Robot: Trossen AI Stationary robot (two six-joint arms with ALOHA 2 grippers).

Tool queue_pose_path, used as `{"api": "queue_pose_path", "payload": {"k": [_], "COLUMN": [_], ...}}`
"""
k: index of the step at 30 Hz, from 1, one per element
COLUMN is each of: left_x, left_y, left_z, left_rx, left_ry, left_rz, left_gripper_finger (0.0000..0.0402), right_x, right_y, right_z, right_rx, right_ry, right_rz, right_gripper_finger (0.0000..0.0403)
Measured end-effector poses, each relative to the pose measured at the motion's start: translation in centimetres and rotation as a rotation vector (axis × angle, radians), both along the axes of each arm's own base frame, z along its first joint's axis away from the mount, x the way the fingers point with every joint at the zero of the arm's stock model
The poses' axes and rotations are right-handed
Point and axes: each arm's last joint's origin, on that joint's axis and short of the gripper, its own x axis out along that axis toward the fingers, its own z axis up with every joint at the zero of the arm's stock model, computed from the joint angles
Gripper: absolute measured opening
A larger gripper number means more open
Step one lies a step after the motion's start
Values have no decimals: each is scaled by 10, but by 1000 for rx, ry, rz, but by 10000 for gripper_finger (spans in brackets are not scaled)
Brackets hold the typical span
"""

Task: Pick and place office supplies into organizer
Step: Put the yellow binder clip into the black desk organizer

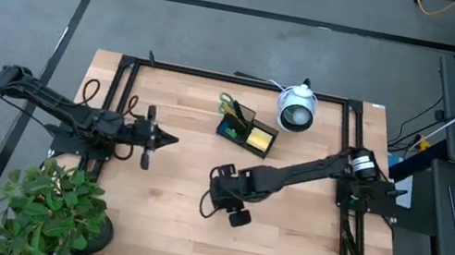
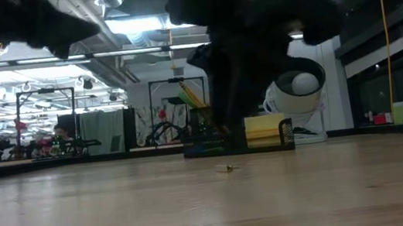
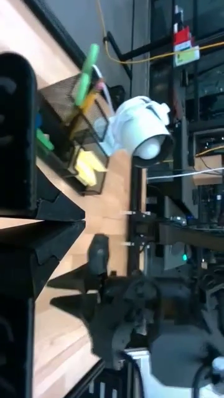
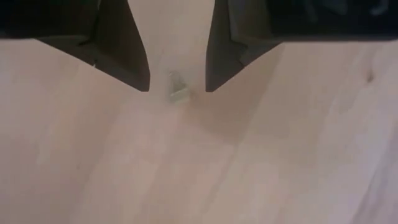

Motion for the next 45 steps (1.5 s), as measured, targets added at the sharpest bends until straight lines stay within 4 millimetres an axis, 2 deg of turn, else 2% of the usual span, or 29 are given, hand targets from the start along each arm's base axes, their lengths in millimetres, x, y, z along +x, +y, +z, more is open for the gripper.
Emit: {"api": "queue_pose_path", "payload": {"k": [6, 12, 22, 25, 33, 45], "left_x": [-9, -11, -13, -15, -23, -27], "left_y": [1, 2, 1, 1, 3, 4], "left_z": [-11, -10, -11, -11, -26, -23], "left_rx": [-10, -6, 12, 11, -7, -5], "left_ry": [4, -11, 10, 2, -12, -48], "left_rz": [-15, -18, -65, -65, -59, -60], "left_gripper_finger": [3, 1, 2, 1, 1, 2], "right_x": [4, 3, 10, 11, 13, 14], "right_y": [-14, -18, -17, -16, -14, -14], "right_z": [-2, -6, -40, -44, -44, -47], "right_rx": [5, 4, -19, -18, 33, 28], "right_ry": [16, 17, 65, 67, 54, 45], "right_rz": [-17, 62, 108, 109, 168, 216], "right_gripper_finger": [161, 161, 161, 161, 161, 153]}}
